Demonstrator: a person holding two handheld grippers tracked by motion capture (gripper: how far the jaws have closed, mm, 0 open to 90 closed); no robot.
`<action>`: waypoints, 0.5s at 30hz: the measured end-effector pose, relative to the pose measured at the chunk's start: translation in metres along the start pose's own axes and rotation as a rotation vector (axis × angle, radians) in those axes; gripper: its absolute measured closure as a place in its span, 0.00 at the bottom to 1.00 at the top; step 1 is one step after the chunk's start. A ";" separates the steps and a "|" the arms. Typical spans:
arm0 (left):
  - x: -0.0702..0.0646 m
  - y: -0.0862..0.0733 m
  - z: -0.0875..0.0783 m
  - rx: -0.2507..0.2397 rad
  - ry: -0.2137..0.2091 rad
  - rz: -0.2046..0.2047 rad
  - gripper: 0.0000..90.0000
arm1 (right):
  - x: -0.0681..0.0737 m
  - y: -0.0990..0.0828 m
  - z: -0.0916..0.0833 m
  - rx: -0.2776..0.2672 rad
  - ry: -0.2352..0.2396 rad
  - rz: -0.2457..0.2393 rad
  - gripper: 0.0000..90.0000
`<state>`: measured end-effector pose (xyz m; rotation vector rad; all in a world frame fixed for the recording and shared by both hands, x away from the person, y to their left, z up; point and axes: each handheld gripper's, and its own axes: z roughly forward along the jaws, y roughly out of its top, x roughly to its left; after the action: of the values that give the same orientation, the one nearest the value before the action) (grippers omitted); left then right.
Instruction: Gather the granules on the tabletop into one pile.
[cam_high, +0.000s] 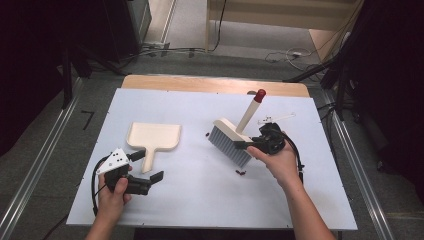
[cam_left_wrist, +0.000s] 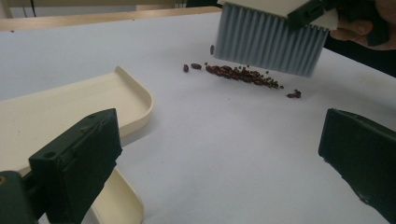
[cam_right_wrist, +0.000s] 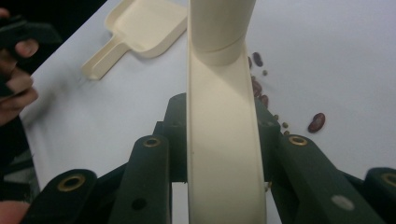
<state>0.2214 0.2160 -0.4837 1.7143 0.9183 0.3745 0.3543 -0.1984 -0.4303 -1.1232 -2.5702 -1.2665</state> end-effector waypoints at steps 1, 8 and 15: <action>0.000 0.000 0.000 -0.001 -0.001 -0.001 0.00 | 0.002 -0.001 -0.003 0.009 0.008 -0.026 0.73; 0.000 0.000 0.000 -0.001 0.001 -0.001 0.00 | 0.004 -0.017 -0.015 0.123 0.095 -0.161 0.73; -0.001 0.000 0.001 -0.001 0.002 -0.003 0.00 | 0.002 -0.029 -0.004 0.222 0.188 -0.264 0.72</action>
<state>0.2217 0.2143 -0.4838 1.7114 0.9223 0.3745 0.3331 -0.2118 -0.4464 -0.6120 -2.6939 -1.0364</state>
